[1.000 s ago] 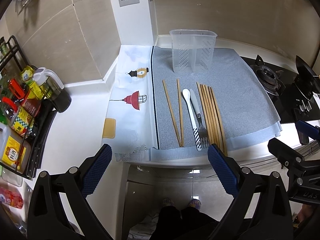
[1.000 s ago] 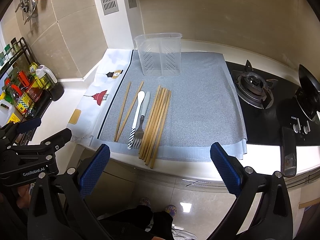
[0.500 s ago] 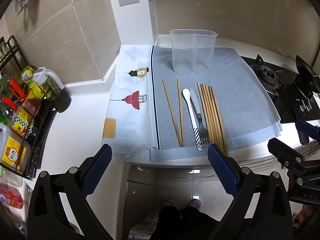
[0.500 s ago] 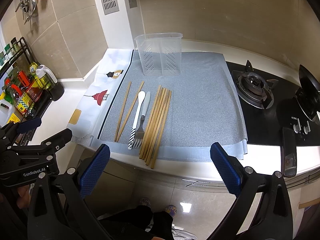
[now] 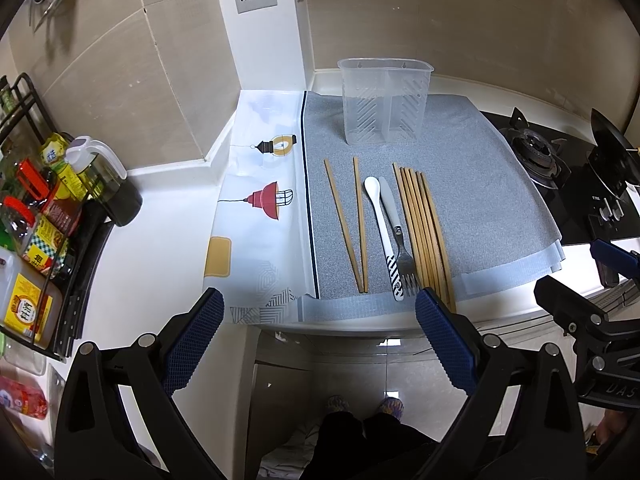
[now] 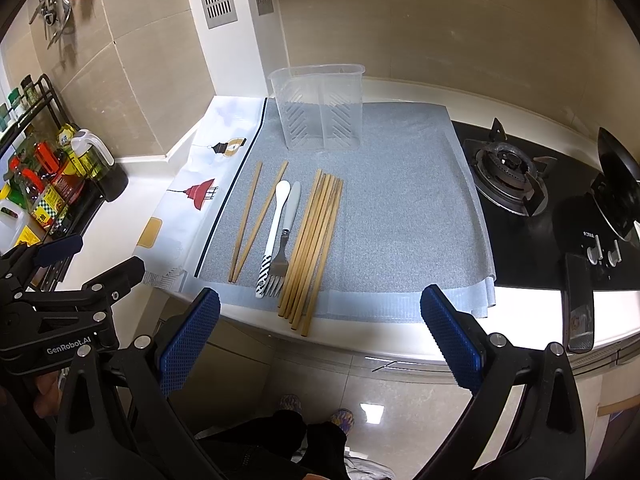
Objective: Organize utensils
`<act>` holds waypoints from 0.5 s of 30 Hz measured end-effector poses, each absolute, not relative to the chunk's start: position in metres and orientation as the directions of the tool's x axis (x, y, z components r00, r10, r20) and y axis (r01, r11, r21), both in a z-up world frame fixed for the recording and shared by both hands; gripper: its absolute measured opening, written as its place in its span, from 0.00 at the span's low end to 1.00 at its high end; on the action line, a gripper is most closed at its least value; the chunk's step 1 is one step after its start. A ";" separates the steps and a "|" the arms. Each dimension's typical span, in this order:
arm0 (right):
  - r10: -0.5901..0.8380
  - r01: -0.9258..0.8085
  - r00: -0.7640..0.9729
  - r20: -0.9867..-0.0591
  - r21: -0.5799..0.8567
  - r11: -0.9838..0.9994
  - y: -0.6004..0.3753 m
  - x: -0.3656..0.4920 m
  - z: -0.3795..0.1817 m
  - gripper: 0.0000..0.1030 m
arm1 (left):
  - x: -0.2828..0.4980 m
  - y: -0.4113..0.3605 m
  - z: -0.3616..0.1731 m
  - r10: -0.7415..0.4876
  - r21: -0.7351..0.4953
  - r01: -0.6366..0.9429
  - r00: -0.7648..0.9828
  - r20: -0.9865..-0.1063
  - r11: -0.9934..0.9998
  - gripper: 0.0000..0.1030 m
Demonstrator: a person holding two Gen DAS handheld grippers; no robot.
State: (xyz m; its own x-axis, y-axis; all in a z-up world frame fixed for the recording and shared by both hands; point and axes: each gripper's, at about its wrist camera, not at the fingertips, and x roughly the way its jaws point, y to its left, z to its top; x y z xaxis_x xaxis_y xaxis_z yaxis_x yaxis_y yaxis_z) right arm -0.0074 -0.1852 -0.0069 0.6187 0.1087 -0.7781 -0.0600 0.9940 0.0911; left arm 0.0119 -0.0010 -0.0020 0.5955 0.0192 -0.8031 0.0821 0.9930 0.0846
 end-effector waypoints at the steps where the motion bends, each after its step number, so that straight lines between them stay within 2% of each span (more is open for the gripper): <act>1: 0.109 -0.060 0.619 -0.778 0.091 0.994 -0.185 -0.008 -0.007 0.95 | 0.012 -0.001 -0.002 0.019 0.085 0.082 0.595 -0.803 0.993 0.91; 15: 0.117 -0.060 0.620 -0.776 0.102 0.993 -0.187 -0.006 -0.008 0.95 | 0.019 -0.003 -0.006 0.002 0.072 0.099 0.573 -0.819 0.992 0.91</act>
